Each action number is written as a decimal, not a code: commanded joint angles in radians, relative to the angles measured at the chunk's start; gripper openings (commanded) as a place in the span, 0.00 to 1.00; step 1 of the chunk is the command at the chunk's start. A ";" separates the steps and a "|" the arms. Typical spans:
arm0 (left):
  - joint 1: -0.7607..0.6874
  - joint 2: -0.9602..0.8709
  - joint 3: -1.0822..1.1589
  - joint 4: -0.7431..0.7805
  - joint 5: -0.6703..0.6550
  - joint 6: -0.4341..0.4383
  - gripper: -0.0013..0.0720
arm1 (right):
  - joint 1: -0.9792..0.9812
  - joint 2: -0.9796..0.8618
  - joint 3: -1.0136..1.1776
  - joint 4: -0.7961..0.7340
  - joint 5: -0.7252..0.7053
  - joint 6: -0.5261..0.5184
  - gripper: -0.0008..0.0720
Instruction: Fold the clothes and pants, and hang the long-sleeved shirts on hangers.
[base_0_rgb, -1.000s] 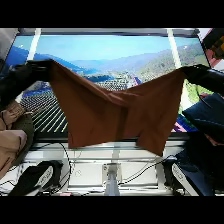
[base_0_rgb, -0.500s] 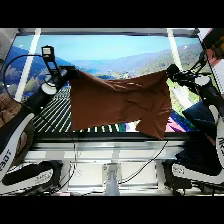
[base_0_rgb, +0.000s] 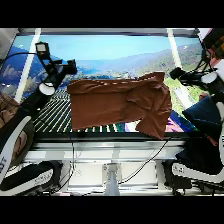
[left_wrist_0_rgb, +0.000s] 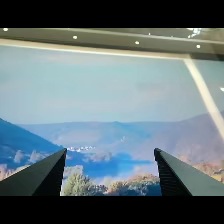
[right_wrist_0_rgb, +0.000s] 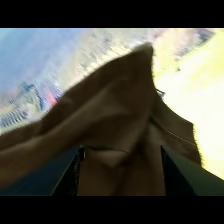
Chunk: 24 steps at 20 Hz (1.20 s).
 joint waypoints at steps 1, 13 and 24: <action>0.065 0.114 0.000 0.000 -0.126 0.000 0.87 | -0.167 0.003 0.055 -0.108 0.344 -0.053 0.67; 0.117 0.191 0.000 0.029 -0.159 0.000 0.87 | -0.301 -0.099 -0.182 0.093 0.541 -0.254 0.68; 0.117 0.191 0.000 0.034 -0.159 0.000 0.87 | -0.169 -0.195 -0.193 0.154 0.406 -0.226 0.70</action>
